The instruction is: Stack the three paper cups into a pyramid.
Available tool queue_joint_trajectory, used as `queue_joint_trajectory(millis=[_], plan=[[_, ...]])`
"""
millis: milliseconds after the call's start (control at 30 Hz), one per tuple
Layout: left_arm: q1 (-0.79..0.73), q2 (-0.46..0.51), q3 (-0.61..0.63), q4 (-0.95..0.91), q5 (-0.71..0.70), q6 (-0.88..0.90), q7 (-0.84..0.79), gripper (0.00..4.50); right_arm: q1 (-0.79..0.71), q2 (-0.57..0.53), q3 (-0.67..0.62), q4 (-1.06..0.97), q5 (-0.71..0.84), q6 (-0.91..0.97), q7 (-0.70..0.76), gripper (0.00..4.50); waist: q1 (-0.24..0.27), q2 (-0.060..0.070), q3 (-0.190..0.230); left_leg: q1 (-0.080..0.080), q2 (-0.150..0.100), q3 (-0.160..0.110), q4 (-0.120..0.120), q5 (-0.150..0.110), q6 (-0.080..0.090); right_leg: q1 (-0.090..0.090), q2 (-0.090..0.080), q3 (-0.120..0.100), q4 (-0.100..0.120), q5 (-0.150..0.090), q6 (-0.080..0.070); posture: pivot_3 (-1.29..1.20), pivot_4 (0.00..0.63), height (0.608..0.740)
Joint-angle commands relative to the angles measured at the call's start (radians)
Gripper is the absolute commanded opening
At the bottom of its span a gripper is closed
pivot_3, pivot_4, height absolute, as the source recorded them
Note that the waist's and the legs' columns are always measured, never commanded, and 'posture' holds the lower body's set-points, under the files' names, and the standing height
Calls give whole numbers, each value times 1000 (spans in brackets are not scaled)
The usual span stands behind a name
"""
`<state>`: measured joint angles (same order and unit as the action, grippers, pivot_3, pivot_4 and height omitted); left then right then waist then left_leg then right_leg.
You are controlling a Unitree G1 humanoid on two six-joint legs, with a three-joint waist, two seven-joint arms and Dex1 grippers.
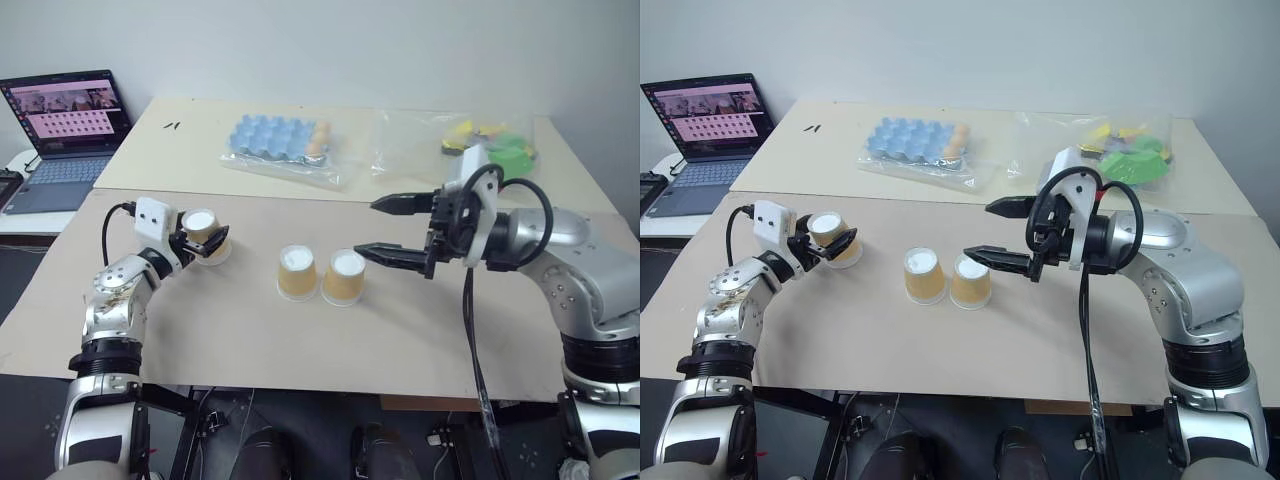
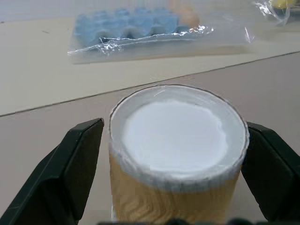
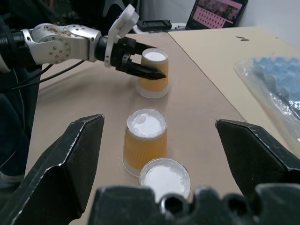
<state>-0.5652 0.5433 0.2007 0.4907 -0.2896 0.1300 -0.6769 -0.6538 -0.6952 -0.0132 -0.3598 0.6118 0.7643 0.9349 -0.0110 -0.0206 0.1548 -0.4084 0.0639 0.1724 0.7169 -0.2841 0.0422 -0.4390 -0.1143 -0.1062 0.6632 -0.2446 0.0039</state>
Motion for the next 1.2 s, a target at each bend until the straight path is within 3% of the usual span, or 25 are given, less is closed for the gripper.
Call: queue_joint_trajectory(millis=[33,133,167,433,567,700,900,1200], plan=[[-23,-1,4,-3,-1,-24,-14,3781,4,-13,-13,-41,16,-9,1,4500,-1,0,0,0,0,0,0,0,0,0,0,0,0,0,0,0,150,706],[-27,0,2,-5,-4,-5,-20,2676,5,-12,-13,-39,14,-9,0,4500,-1,0,0,0,0,0,0,0,0,0,0,0,0,0,0,0,150,706],[-29,2,-1,-7,0,-2,-20,2539,5,-12,-14,-37,14,-10,0,4500,-1,0,0,0,0,0,0,0,0,0,0,0,0,0,0,0,150,706],[-114,-4,-29,-139,-44,67,-64,2539,8,-13,-5,-23,-10,-20,-13,4500,3,0,0,-1,0,-1,1,0,0,0,0,0,0,0,0,0,150,706],[-277,5,-86,-379,-258,339,-247,2539,12,-6,9,-7,-29,-31,-19,4500,15,-3,2,-8,1,-3,7,0,0,-1,0,-7,1,0,0,0,150,706],[-318,61,-133,-454,-406,546,-438,2539,22,-1,16,1,-42,-42,-32,4500,7,-1,1,-11,1,-6,10,-1,2,-1,0,-9,1,0,1,0,150,706],[-361,77,-230,-368,-353,551,-574,2539,50,-5,-3,-6,-48,-46,-55,4500,-2,1,1,-7,0,-5,11,0,0,0,1,-7,2,-1,2,0,150,706],[-418,1,-315,-203,-222,404,-658,2539,90,-14,-44,-49,-26,-29,-91,4500,7,0,1,-7,-1,-5,12,0,1,0,1,-6,2,-1,2,0,150,706]])
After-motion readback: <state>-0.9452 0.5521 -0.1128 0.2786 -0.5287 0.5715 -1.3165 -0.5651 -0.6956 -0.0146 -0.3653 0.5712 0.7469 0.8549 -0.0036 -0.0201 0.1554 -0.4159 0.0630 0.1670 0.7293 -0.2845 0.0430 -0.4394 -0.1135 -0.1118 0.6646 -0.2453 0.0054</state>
